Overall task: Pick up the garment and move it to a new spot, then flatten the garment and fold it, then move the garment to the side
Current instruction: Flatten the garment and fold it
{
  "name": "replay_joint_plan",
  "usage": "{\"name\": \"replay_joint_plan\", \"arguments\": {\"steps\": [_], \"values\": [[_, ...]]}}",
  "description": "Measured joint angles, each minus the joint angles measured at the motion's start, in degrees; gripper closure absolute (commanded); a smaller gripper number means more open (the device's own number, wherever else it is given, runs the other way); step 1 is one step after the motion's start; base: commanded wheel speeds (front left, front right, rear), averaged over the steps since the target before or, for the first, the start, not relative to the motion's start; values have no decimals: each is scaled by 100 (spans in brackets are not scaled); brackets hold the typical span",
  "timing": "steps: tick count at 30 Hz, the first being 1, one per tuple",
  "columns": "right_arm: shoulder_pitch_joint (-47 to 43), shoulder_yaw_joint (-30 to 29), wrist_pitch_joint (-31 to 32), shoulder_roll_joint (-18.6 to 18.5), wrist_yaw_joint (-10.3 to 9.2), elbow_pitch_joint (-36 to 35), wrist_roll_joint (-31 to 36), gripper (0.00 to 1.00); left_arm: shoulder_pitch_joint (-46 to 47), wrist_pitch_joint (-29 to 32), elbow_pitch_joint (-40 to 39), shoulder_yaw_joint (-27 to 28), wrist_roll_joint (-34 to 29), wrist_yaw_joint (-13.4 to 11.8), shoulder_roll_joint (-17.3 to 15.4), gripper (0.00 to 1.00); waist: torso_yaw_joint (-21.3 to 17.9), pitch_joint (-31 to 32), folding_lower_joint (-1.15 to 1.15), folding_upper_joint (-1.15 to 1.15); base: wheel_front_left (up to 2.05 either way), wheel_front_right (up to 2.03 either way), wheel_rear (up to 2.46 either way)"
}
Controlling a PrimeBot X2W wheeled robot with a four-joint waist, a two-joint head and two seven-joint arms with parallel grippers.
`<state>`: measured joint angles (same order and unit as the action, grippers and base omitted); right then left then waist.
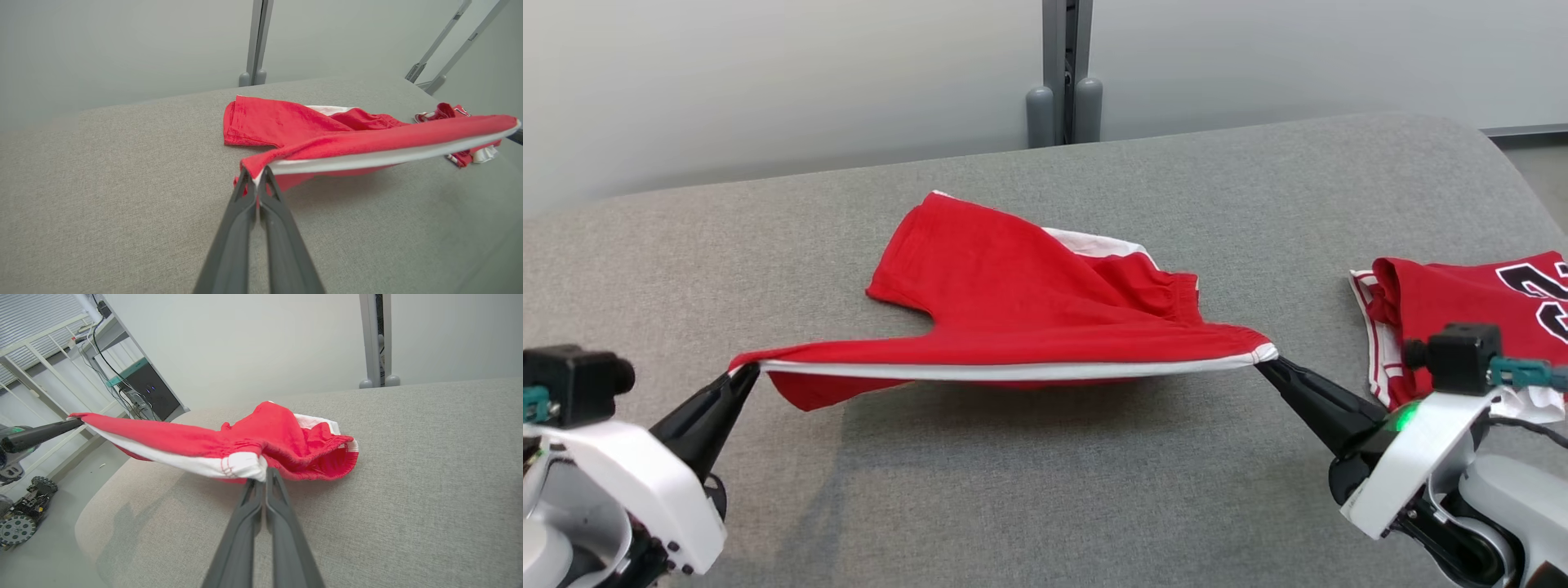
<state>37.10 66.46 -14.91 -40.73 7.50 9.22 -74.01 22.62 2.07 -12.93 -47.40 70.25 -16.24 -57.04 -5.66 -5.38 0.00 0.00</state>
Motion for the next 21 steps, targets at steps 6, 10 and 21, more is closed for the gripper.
{"name": "replay_joint_plan", "arguments": {"steps": [6, 10, 21], "values": [[-435, -560, 1, 126, 0, -170, 381, 100, -338, -98, -487, 154, 211, -281, -326, 100, -86, -124, 0, 0, 0, 0, 0], [-434, -689, 142, 278, -1, -110, 396, 100, -13, 210, -302, 162, 244, -108, -232, 100, -110, -293, 0, 0, 0, 0, 0], [141, -978, 474, 921, -1, 253, 344, 100, 1886, 1363, 1206, 12, -127, 708, 532, 100, -243, -1092, 0, 0, 0, 0, 0]]}}
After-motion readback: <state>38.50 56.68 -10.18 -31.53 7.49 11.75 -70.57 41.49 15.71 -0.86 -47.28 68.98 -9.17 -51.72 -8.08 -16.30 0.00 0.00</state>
